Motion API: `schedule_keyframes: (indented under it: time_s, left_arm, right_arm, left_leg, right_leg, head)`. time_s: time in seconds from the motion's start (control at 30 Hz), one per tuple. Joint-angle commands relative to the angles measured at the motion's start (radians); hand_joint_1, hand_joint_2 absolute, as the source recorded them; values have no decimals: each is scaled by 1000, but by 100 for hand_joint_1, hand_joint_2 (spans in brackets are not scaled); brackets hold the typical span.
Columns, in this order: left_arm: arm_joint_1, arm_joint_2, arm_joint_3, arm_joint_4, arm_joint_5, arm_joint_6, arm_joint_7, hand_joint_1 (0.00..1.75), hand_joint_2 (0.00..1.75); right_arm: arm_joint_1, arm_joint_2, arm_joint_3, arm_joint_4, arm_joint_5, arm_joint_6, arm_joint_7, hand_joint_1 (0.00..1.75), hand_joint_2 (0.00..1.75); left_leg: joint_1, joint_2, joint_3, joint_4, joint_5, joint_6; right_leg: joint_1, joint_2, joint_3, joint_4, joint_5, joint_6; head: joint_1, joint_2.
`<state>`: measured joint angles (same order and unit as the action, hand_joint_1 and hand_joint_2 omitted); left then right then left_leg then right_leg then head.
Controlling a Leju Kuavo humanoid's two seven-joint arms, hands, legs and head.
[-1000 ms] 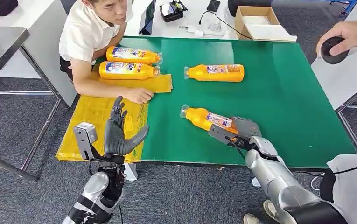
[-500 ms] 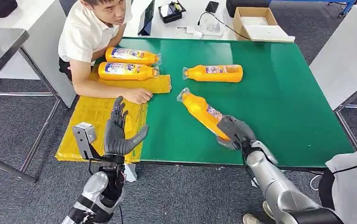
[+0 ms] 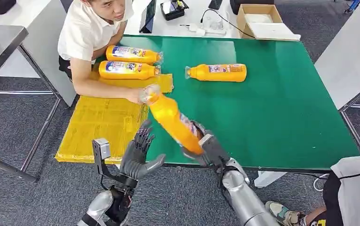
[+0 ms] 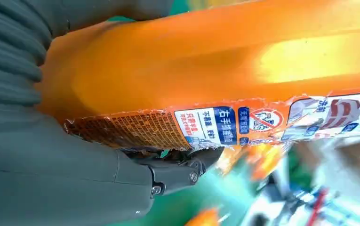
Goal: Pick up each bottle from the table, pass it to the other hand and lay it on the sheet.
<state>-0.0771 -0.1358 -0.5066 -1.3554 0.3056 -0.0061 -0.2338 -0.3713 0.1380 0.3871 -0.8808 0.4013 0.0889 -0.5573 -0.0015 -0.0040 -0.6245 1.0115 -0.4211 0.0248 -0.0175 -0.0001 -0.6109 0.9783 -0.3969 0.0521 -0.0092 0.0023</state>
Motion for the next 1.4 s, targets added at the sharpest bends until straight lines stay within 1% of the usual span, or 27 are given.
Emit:
schedule_keyframes:
  time_s: [0.03,0.1,0.17,0.2,0.23,0.27,0.3,0.37,0.4,0.5,0.53,0.63,0.67,0.7,0.73,0.77,0.8,0.83,0.93,1.1,1.13,1.17,1.2,1.3,1.33,1.37,1.4]
  left_arm:
    - [-49,14,-55,64,5,8,9,0,175]
    - [-48,15,-55,62,5,9,9,0,175]
    - [-48,16,-55,62,5,9,9,0,175]
    - [-48,16,-55,62,5,9,9,0,175]
    - [-49,14,-52,64,14,10,12,0,175]
    - [-50,9,-45,64,30,15,12,0,175]
    - [-54,7,-44,64,40,21,12,0,175]
    - [-60,0,-35,61,69,35,12,0,175]
    - [-60,-6,-30,57,88,40,7,0,175]
    - [-60,-17,-19,22,137,33,-13,0,175]
    - [-58,-20,-14,0,152,30,-20,0,175]
    - [-52,-21,-4,-56,186,25,-33,0,175]
    - [-51,-25,1,-59,196,26,-33,0,175]
    - [-53,-33,10,-59,228,16,-28,12,175]
    - [-55,-39,18,-49,288,-11,8,65,175]
    - [-54,-43,27,-39,362,-43,55,162,175]
    - [-57,-38,24,-41,343,-46,16,175,175]
    - [-56,-40,25,-44,350,-56,0,175,175]
    - [-44,-41,33,-69,360,-73,-18,175,175]
    - [-45,-41,34,-70,360,-74,-18,175,175]
    - [-45,-41,34,-70,360,-74,-18,175,175]
    - [-37,-41,40,-79,370,-82,-22,175,175]
    - [-35,-39,43,-82,369,-84,-24,175,175]
    - [-20,-46,64,-93,411,-127,-27,175,175]
    - [-11,-55,81,-106,430,-146,-38,175,175]
    - [0,-62,100,-133,437,-159,-61,175,175]
    - [9,-69,113,-149,452,-170,-68,175,175]
  right_arm:
    - [3,2,172,-55,-15,-21,-30,175,175]
    - [2,0,173,-56,-15,-21,-31,175,175]
    - [1,-3,173,-56,-17,-22,-31,175,175]
    - [1,-3,173,-56,-17,-22,-31,175,175]
    - [7,-3,172,-69,-23,-33,-57,175,175]
    - [19,1,172,-78,-35,-32,-75,175,175]
    - [29,1,177,-92,-35,-39,-85,175,175]
    - [43,3,199,-105,-33,-44,-89,175,175]
    - [42,2,218,-98,-31,-40,-89,175,175]
    - [25,5,257,-38,-27,-28,-85,175,175]
    - [18,7,266,-11,-26,-27,-85,175,175]
    - [3,9,300,55,-5,-32,-88,175,175]
    - [1,8,311,62,1,-27,-92,175,175]
    - [-2,9,322,76,4,-19,-98,175,175]
    - [-5,11,331,89,3,-14,-100,175,175]
    - [-8,10,343,96,12,-18,-101,175,175]
    - [-11,13,350,105,14,-20,-101,175,175]
    - [-14,15,352,111,9,-19,-102,175,175]
    - [-18,14,354,130,8,-22,-89,175,175]
    - [-18,12,353,130,8,-22,-90,175,175]
    - [-18,12,353,130,8,-22,-90,154,175]
    - [-24,12,360,144,15,-20,-69,84,175]
    - [-26,13,362,151,17,-20,-58,0,175]
    - [-20,22,354,149,17,-43,-49,0,175]
    - [-13,23,349,138,10,-44,-51,0,0]
    - [-3,22,344,122,5,-47,-54,0,0]
    - [5,18,343,109,4,-49,-56,0,0]
  left_leg:
    - [0,0,2,0,-1,-1]
    - [1,0,6,0,-2,-2]
    - [0,0,3,-1,-1,-1]
    - [1,0,5,0,-2,-2]
    - [0,0,4,-1,-1,-1]
    - [1,0,10,0,-4,-3]
    - [0,0,3,-1,-1,-1]
    - [1,-1,7,0,-3,-2]
    - [1,-1,4,0,-1,-1]
    - [1,-1,6,0,-2,-2]
    - [1,0,3,0,-1,-1]
    - [1,1,6,0,-3,-2]
    - [1,0,3,0,-1,-1]
    - [1,1,5,0,-2,-2]
    - [1,0,3,0,-1,-1]
    - [2,1,8,1,-4,-2]
    - [1,0,3,0,-1,-1]
    - [2,0,5,0,-2,-2]
    - [1,-1,2,0,-1,-1]
    - [2,-3,6,0,-2,-2]
    - [1,-3,4,0,-1,-1]
    - [2,-3,6,0,-2,-2]
    - [1,-2,3,0,-1,-1]
    - [2,-2,5,0,-2,-2]
    - [1,-2,2,0,-1,-1]
    - [2,-2,4,0,-2,-2]
    - [1,-1,2,0,-1,-1]
  right_leg:
    - [0,0,2,0,-1,-1]
    - [1,0,6,0,-2,-3]
    - [1,-1,3,-1,-1,-2]
    - [1,0,6,-1,-2,-2]
    - [1,0,4,-1,-1,-2]
    - [2,0,10,0,-4,-4]
    - [0,-1,3,-1,-1,-1]
    - [1,-1,7,0,-3,-3]
    - [1,-1,4,-1,-2,-2]
    - [1,-1,6,0,-3,-3]
    - [1,-1,3,0,-1,-2]
    - [2,1,6,0,-2,-3]
    - [1,0,3,-1,-1,-2]
    - [2,0,5,-1,-2,-2]
    - [1,0,3,0,-1,-2]
    - [2,0,8,1,-4,-4]
    - [1,-1,3,-1,-1,-2]
    - [2,-1,6,-1,-2,-3]
    - [1,-1,3,-1,-1,-2]
    - [2,-4,6,-1,-3,-3]
    - [2,-4,4,-1,-2,-2]
    - [2,-4,7,0,-4,-3]
    - [2,-3,3,-1,-2,-2]
    - [2,-3,5,-1,-3,-2]
    - [1,-3,2,-1,-2,-2]
    - [2,-3,5,0,-3,-2]
    - [1,-2,2,-1,-1,-2]
  head:
    - [0,0]
    - [0,0]
    - [0,0]
    - [0,0]
    - [0,0]
    - [0,0]
    - [0,0]
    - [0,0]
    - [0,0]
    - [0,0]
    - [0,0]
    - [0,0]
    - [0,0]
    - [0,0]
    - [0,0]
    - [0,0]
    - [0,0]
    - [0,0]
    - [0,0]
    - [0,0]
    - [0,0]
    - [0,0]
    - [0,0]
    - [0,0]
    - [0,0]
    - [0,0]
    - [1,0]
